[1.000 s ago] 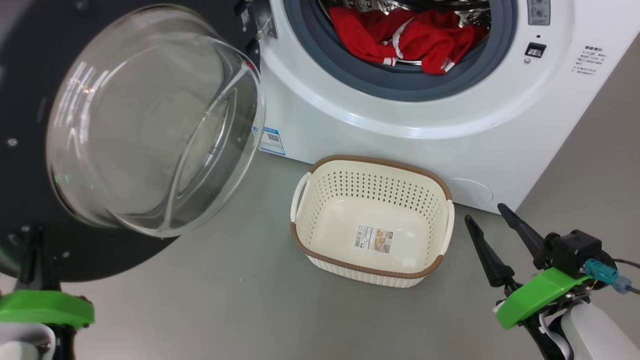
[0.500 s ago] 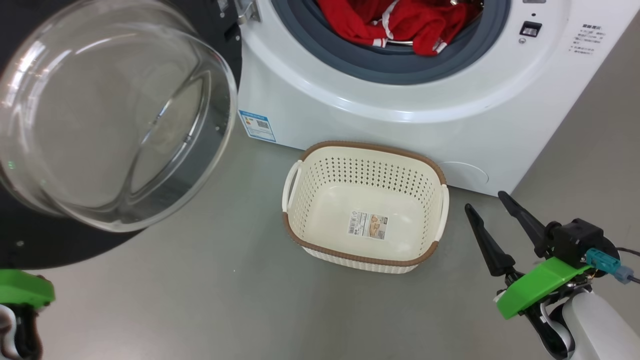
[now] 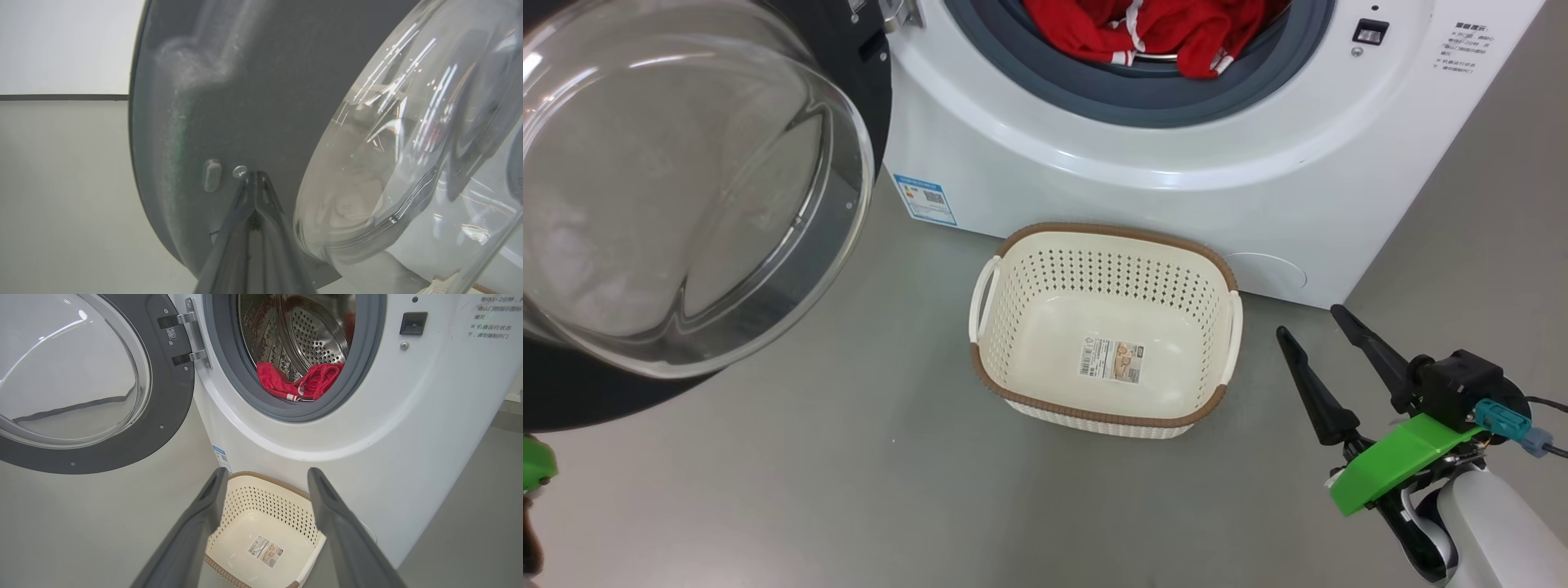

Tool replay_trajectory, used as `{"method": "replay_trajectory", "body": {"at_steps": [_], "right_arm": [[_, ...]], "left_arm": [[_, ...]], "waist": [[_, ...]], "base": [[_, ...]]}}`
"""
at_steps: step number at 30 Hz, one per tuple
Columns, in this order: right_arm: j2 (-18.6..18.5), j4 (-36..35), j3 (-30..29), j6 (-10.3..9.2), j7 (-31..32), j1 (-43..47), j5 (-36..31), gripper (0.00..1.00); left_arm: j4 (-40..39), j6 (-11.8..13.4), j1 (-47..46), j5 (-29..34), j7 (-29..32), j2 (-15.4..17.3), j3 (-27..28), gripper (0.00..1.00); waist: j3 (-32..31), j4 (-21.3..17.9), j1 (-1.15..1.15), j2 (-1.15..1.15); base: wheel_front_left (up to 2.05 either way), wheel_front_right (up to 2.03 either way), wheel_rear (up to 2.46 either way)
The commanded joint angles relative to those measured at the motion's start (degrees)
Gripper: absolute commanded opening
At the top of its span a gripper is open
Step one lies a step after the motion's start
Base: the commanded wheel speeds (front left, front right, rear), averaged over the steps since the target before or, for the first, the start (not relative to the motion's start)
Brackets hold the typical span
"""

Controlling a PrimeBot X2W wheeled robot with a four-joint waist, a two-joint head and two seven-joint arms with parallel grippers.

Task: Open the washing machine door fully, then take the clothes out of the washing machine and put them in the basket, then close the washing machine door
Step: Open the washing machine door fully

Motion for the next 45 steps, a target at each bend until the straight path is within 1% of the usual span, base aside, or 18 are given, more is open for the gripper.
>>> {"method": "replay_trajectory", "body": {"at_steps": [1, 8, 15, 16, 17, 18, 20, 21, 22, 23, 29, 36, 38, 39, 45], "right_arm": [[-0.14, -1.18, 0.90, 0.09, -0.68, -0.80, -0.65, 1.00], [0.20, -1.13, 0.70, 0.09, -0.68, -0.06, -0.60, 1.00], [0.38, -1.12, 0.75, 0.09, -0.68, 0.59, -0.42, 1.00], [0.39, -1.12, 0.76, 0.09, -0.68, 0.67, -0.38, 1.00], [0.41, -1.07, 0.78, 0.09, -0.68, 0.82, -0.34, 1.00], [0.40, -1.06, 0.85, 0.09, -0.68, 0.92, -0.28, 1.00], [0.35, -1.05, 0.93, 0.09, -0.68, 1.09, -0.14, 1.00], [0.36, -1.06, 0.92, 0.09, -0.68, 1.14, -0.07, 1.00], [0.35, -1.04, 0.94, 0.09, -0.68, 1.21, 0.01, 1.00], [0.29, -1.04, 0.96, 0.09, -0.68, 1.27, 0.11, 1.00], [0.09, -1.23, 0.40, 0.09, -0.68, 1.78, 0.43, 1.00], [0.35, -1.68, -0.24, 0.09, -0.68, 2.31, 0.36, 1.00], [0.45, -1.85, -0.48, 0.09, -0.68, 2.57, 0.28, 1.00], [0.45, -1.85, -0.48, 0.09, -0.68, 2.57, 0.28, 1.00], [0.62, -2.49, -1.68, 0.09, -0.68, 3.40, 0.05, 1.00]], "left_arm": [[-0.98, -0.07, -1.49, 0.50, -0.52, 4.02, 2.04, 0.00], [-1.44, -0.72, 0.20, 3.01, -0.52, 2.43, 3.16, 0.00], [-4.10, -1.47, 3.41, 3.62, -0.52, -0.21, 3.78, 0.00], [-4.83, -1.54, 4.06, 3.60, -0.52, -0.69, 3.69, 0.05], [-5.66, -1.59, 4.82, 3.58, -0.52, -1.18, 3.57, 0.09], [-6.47, -1.62, 5.67, 3.51, -0.52, -1.68, 3.44, 0.18], [-8.36, -1.66, 7.34, 2.93, -0.52, -2.90, 2.59, 0.42], [-9.40, -1.67, 8.29, 2.64, -0.52, -3.35, 1.85, 0.68], [-10.57, -1.68, 9.21, 2.19, -0.52, -3.73, 1.38, 0.92], [-11.83, -1.68, 10.12, 1.78, -0.52, -4.04, 0.90, 1.00], [-19.21, -1.69, 15.66, -0.36, -0.52, -5.29, -2.84, 1.00], [-27.05, -1.70, 21.43, -2.39, -0.52, -5.87, -7.45, 1.00], [-28.48, -1.70, 22.55, -2.76, -0.52, -5.75, -8.72, 1.00], [-28.48, -1.70, 22.55, -2.76, -0.52, -5.75, -8.72, 1.00], [-31.53, -1.70, 24.22, -3.58, -0.52, -5.42, -12.02, 1.00]], "waist": [[-0.21, -0.08, 0.00, 0.00], [-1.21, -0.04, 0.00, 0.00], [-2.67, 0.09, 0.00, 0.00], [-2.87, 0.09, 0.00, 0.00], [-3.24, 0.08, 0.00, 0.00], [-3.39, 0.04, 0.00, 0.00], [-3.86, -0.07, 0.00, 0.00], [-4.09, -0.17, 0.00, 0.00], [-4.31, -0.25, 0.00, 0.00], [-4.45, -0.34, 0.00, 0.00], [-5.35, -1.71, 0.00, 0.00], [-5.69, -5.29, 0.00, 0.00], [-5.66, -6.54, 0.00, 0.00], [-5.66, -6.54, 0.00, 0.00], [-5.35, -10.46, 0.00, 0.00]], "base": [[0.00, 0.00, 0.00], [0.00, 0.00, 0.00], [0.00, 0.00, 0.00], [0.00, 0.00, 0.00], [0.00, 0.00, 0.00], [0.00, 0.00, 0.00], [0.00, 0.00, 0.00], [0.00, 0.00, 0.00], [0.00, 0.00, 0.00], [0.00, 0.00, 0.00], [0.00, 0.00, 0.00], [0.00, 0.00, 0.00], [0.00, 0.00, 0.00], [0.00, 0.00, 0.00], [0.00, 0.00, 0.00]]}}
